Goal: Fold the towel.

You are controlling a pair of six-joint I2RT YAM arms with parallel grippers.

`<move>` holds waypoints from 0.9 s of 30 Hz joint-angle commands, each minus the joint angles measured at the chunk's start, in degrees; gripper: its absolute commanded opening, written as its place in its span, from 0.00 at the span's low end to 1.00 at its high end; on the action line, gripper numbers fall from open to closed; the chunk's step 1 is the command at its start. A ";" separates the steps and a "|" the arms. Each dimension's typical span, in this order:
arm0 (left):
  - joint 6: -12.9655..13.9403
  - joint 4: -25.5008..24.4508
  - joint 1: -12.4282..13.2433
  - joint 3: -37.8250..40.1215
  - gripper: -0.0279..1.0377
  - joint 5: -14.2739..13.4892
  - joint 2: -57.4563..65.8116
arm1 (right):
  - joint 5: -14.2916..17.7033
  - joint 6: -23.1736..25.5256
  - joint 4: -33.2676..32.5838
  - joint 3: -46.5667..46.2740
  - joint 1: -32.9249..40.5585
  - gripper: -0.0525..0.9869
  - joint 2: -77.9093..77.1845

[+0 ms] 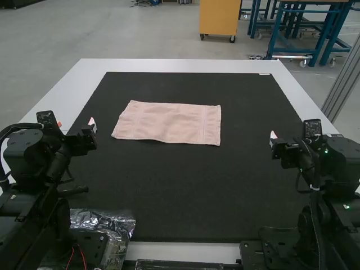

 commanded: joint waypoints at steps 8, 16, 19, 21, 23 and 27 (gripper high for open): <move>21.22 18.14 0.70 -0.32 0.93 -7.73 -0.21 | 9.21 -0.12 23.43 -0.36 -0.33 0.93 -0.73; 22.27 26.49 0.35 -0.32 0.92 -14.93 -0.21 | 10.26 -7.77 27.21 -0.27 -0.42 0.93 -0.73; 25.97 26.58 0.26 -0.32 0.92 -13.09 -0.21 | 8.59 -14.27 29.15 -0.36 -0.33 0.93 -0.64; 28.51 27.10 0.26 -0.23 0.92 -9.13 -0.21 | 5.60 -16.73 30.55 -0.27 -0.42 0.92 -0.73; 28.51 27.81 0.26 0.30 0.92 -5.09 -0.21 | 4.29 -16.29 30.99 0.96 -0.86 0.92 -0.73; 28.43 21.13 0.18 6.89 0.90 -3.86 0.23 | 3.85 -9.00 25.98 9.13 -0.77 0.92 1.38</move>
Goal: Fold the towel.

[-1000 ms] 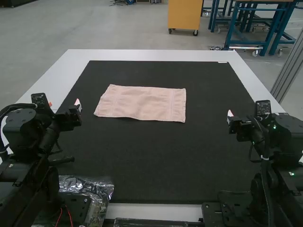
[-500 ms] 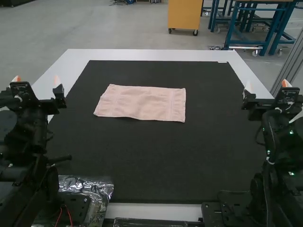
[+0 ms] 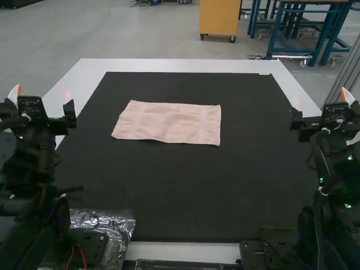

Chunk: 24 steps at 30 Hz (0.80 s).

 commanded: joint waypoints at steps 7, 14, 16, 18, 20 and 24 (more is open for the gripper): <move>-0.28 -4.07 -1.25 20.87 0.90 4.19 17.63 | -3.07 17.64 -4.62 26.46 -0.81 0.92 23.81; -13.64 -9.16 -0.64 36.87 0.91 4.10 45.76 | -7.64 24.93 -14.37 40.17 -0.81 0.92 43.24; -18.56 -10.83 -0.20 39.86 0.91 4.89 52.79 | -9.40 25.11 -18.24 42.81 -0.81 0.92 48.07; -21.73 -12.15 0.51 42.14 0.90 5.07 59.12 | -12.21 25.11 -21.32 44.48 -0.81 0.92 52.46; -21.90 -12.94 1.47 43.81 0.90 5.42 64.48 | -13.70 25.19 -23.43 45.27 -0.81 0.92 57.21; -22.25 -11.63 1.74 44.69 0.91 9.29 71.25 | -20.73 25.28 -25.27 45.27 -0.99 0.92 66.00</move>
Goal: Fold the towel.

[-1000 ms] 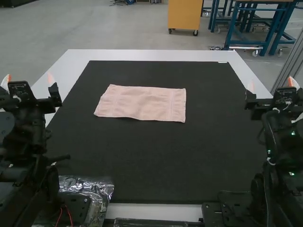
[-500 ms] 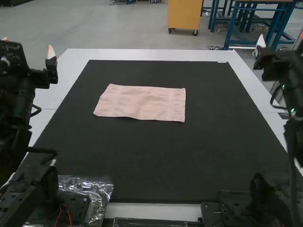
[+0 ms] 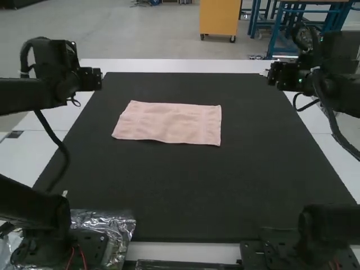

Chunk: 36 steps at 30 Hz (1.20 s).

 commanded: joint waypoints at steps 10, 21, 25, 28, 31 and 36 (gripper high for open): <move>-5.33 5.93 2.36 4.99 0.92 14.15 18.71 | -8.90 2.29 7.07 -1.26 1.16 0.93 19.11; -2.16 10.59 3.41 10.88 0.92 19.51 33.03 | -7.14 1.77 16.48 1.82 8.20 0.92 31.50; -0.76 10.94 3.41 13.87 0.92 19.34 37.08 | -6.88 1.85 18.06 4.72 9.34 0.92 37.39; 0.91 11.64 3.41 15.89 0.92 18.81 39.36 | -6.97 1.94 18.85 7.27 9.60 0.92 41.08; 2.05 11.99 3.41 18.17 0.92 18.81 41.73 | -6.44 1.94 20.08 9.11 9.95 0.92 44.25; 4.16 11.29 3.06 22.30 0.92 18.72 46.04 | -6.17 1.77 21.05 13.24 10.39 0.92 49.61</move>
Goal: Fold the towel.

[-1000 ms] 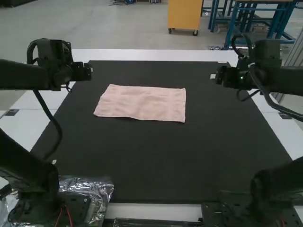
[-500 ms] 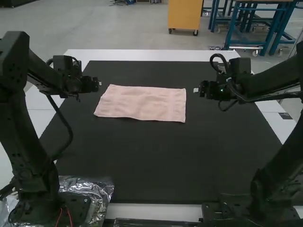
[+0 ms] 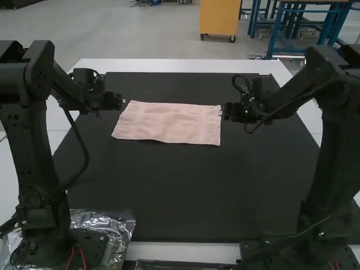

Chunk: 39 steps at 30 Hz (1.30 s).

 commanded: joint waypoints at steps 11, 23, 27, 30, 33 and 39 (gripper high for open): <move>6.57 -4.12 -2.90 10.06 0.92 -1.68 8.07 | 1.85 -0.99 0.54 12.11 1.43 0.92 11.41; 7.09 -4.30 -2.37 13.75 0.92 -3.44 12.72 | 2.03 -1.52 0.28 18.35 1.61 0.92 17.03; 7.18 -4.12 -1.84 14.98 0.92 -3.62 14.13 | 2.03 -1.70 -0.16 20.02 1.96 0.92 18.26; 7.18 -4.56 -1.49 16.65 0.92 -3.62 15.45 | 3.08 -2.40 -0.25 21.25 2.22 0.92 19.23; 7.18 -5.17 -1.14 18.14 0.92 -3.62 16.85 | 3.35 -2.75 -0.51 22.48 2.49 0.92 20.46; 7.18 -6.14 -1.14 20.96 0.92 -3.62 18.70 | 3.61 -2.75 -0.60 23.54 2.66 0.92 22.31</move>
